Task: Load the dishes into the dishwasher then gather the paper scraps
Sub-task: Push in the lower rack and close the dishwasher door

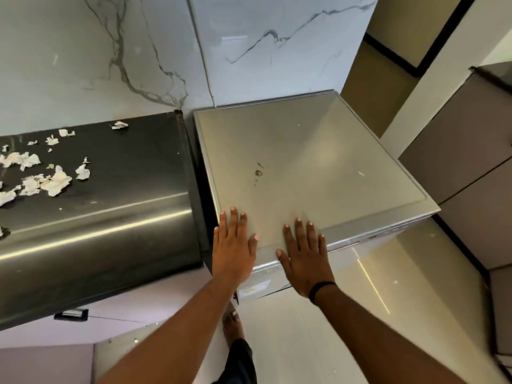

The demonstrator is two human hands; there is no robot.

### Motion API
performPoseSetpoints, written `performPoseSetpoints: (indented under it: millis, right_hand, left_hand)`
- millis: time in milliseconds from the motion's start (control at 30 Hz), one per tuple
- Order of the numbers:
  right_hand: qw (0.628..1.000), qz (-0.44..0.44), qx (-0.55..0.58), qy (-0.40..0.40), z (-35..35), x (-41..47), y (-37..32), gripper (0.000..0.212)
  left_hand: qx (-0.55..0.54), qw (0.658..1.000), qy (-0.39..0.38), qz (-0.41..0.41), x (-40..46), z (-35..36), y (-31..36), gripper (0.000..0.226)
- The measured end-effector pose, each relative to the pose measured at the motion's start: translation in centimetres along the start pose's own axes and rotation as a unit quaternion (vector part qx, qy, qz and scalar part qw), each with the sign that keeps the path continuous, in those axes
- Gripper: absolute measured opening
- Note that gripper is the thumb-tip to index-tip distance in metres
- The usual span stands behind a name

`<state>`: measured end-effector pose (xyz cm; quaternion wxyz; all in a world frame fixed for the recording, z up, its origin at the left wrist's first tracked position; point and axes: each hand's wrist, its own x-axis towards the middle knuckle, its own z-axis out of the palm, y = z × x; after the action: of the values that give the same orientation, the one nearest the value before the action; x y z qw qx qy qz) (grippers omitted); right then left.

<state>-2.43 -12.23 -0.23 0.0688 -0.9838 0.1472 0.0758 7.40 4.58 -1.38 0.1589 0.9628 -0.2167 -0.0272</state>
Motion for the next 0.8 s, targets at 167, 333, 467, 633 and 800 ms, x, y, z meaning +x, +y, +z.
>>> performPoseSetpoints:
  millis: [167,333,467,633,800]
  right_hand:
    - [0.998,0.001,0.001,0.057,1.6,-1.7,-0.4,0.070]
    - [0.994,-0.009,0.003,0.104,2.8,-1.5,-0.3,0.068]
    - [0.991,-0.011,0.020,0.133,3.6,-1.4,-0.1,0.067]
    - [0.985,-0.015,0.039,0.168,4.1,-1.3,0.0,0.067]
    - [0.982,-0.013,0.044,0.181,4.4,-1.3,0.0,0.066]
  left_hand:
    - [0.054,0.998,0.012,0.012,0.0,-0.2,0.7,0.066]
    - [0.117,0.979,-0.015,0.165,0.3,-0.5,0.9,0.063]
    - [0.115,0.981,-0.044,0.149,0.7,-0.1,0.7,0.070]
    - [0.107,0.983,-0.029,0.145,0.5,-0.2,1.0,0.069]
    - [0.094,0.985,-0.014,0.141,0.3,-0.3,1.0,0.060]
